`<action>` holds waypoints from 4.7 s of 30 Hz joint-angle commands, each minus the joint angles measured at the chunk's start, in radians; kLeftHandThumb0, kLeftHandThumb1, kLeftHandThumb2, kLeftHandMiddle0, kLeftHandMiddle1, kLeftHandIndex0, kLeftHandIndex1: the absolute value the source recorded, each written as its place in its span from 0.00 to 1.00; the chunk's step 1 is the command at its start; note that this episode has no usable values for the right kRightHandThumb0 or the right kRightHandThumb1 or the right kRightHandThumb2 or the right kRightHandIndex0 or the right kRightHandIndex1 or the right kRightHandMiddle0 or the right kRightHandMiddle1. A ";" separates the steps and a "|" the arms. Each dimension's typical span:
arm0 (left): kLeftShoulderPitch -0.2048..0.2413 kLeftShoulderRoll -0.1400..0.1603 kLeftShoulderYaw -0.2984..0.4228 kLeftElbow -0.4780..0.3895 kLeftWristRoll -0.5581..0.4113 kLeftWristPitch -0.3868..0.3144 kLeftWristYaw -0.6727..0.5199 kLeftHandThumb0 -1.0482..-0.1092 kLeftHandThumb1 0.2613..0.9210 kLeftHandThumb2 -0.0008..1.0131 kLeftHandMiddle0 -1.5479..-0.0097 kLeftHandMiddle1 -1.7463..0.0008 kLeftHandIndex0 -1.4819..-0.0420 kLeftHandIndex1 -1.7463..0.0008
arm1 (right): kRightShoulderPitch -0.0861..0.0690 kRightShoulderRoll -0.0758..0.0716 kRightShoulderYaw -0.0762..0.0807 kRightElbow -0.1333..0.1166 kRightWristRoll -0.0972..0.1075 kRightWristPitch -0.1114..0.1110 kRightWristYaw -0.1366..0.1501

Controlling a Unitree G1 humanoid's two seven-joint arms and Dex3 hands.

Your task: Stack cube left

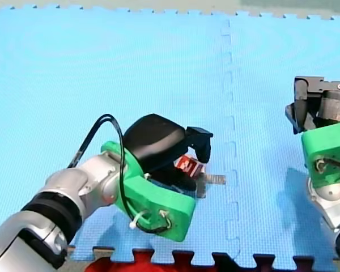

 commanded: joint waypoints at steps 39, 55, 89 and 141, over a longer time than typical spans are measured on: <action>-0.016 -0.004 -0.019 0.026 -0.032 0.004 -0.193 0.00 1.00 0.03 0.38 0.00 0.66 1.00 | 0.001 -0.001 0.002 -0.006 -0.009 0.000 -0.023; -0.009 0.005 0.018 -0.054 -0.087 0.041 -0.334 0.00 1.00 0.05 0.36 0.00 0.61 0.98 | 0.003 -0.003 -0.001 -0.007 -0.004 0.002 -0.013; 0.103 0.190 0.194 -0.547 -0.118 0.073 -0.291 0.00 1.00 0.24 0.42 0.00 0.70 1.00 | 0.011 -0.065 -0.039 0.009 0.021 0.038 -0.023; 0.206 0.292 0.344 -0.277 -0.256 0.028 -0.204 0.00 0.91 0.00 0.38 0.00 0.40 0.96 | 0.355 -0.194 -0.037 -0.238 -0.110 -0.182 -0.134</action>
